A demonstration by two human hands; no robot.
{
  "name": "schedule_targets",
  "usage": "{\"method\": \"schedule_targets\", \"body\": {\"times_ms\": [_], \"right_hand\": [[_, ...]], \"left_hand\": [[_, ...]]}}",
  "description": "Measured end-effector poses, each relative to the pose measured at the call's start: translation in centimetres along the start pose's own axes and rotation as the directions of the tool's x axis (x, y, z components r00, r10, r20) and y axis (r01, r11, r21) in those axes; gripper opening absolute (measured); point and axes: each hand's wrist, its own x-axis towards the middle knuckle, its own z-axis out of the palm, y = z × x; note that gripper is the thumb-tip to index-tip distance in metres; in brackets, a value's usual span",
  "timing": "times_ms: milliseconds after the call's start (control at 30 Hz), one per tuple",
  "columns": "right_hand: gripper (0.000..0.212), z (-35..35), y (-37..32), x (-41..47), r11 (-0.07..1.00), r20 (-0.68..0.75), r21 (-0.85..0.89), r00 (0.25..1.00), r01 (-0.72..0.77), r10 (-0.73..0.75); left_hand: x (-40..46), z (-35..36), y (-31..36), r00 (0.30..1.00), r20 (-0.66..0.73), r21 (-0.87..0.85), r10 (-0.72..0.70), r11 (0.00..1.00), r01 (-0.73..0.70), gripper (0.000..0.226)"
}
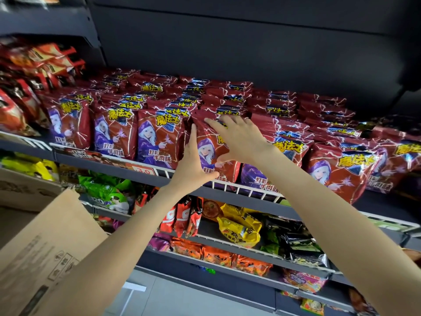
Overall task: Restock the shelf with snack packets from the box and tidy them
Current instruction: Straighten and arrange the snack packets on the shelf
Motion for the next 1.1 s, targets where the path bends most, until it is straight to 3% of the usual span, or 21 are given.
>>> {"method": "schedule_targets", "body": {"times_ms": [300,433,500,567,667,767,833,967,1100], "right_hand": [[0.115,0.6,0.6,-0.1,0.999,-0.074,-0.041,0.997,-0.003,0.0],[0.095,-0.2,0.8,-2.5,0.994,-0.231,0.108,0.972,-0.014,0.039],[0.071,-0.5,1.5,-4.5,0.978,-0.41,0.207,0.911,0.036,0.053],[0.045,-0.3,3.0,-7.5,0.955,-0.584,0.276,0.808,0.108,0.077],[0.022,0.3,6.1,-13.2,0.913,-0.667,0.398,0.712,0.09,0.221],[0.02,1.3,10.3,-19.0,0.884,-0.621,0.464,0.689,-0.06,0.373],[0.024,2.0,13.4,-22.2,0.863,-0.561,0.461,0.687,-0.204,0.462],[0.025,3.6,19.3,-25.4,0.827,-0.385,0.347,0.738,-0.441,0.555],[0.07,5.6,23.9,-24.2,0.833,-0.082,0.193,0.837,-0.519,0.541]], "left_hand": [[0.1,0.2,0.6,0.998,-0.041,0.106,0.057,0.993,-0.052,0.124],[-0.8,-0.3,1.0,0.993,-0.107,0.227,0.049,0.974,-0.023,0.114],[-1.3,-0.7,2.1,0.96,-0.227,0.336,0.161,0.939,-0.078,0.092],[-1.5,-0.7,3.8,0.873,-0.3,0.419,0.383,0.876,-0.24,0.067],[-0.9,1.0,6.9,0.741,-0.184,0.398,0.646,0.738,-0.545,0.045],[0.0,4.8,10.5,0.617,-0.01,0.377,0.787,0.575,-0.726,0.041],[0.4,7.8,12.8,0.583,0.069,0.366,0.81,0.523,-0.77,0.045],[2.0,12.4,16.7,0.642,0.208,0.454,0.738,0.509,-0.732,0.066],[3.4,14.8,17.6,0.728,0.294,0.563,0.62,0.503,-0.655,0.087]]}}
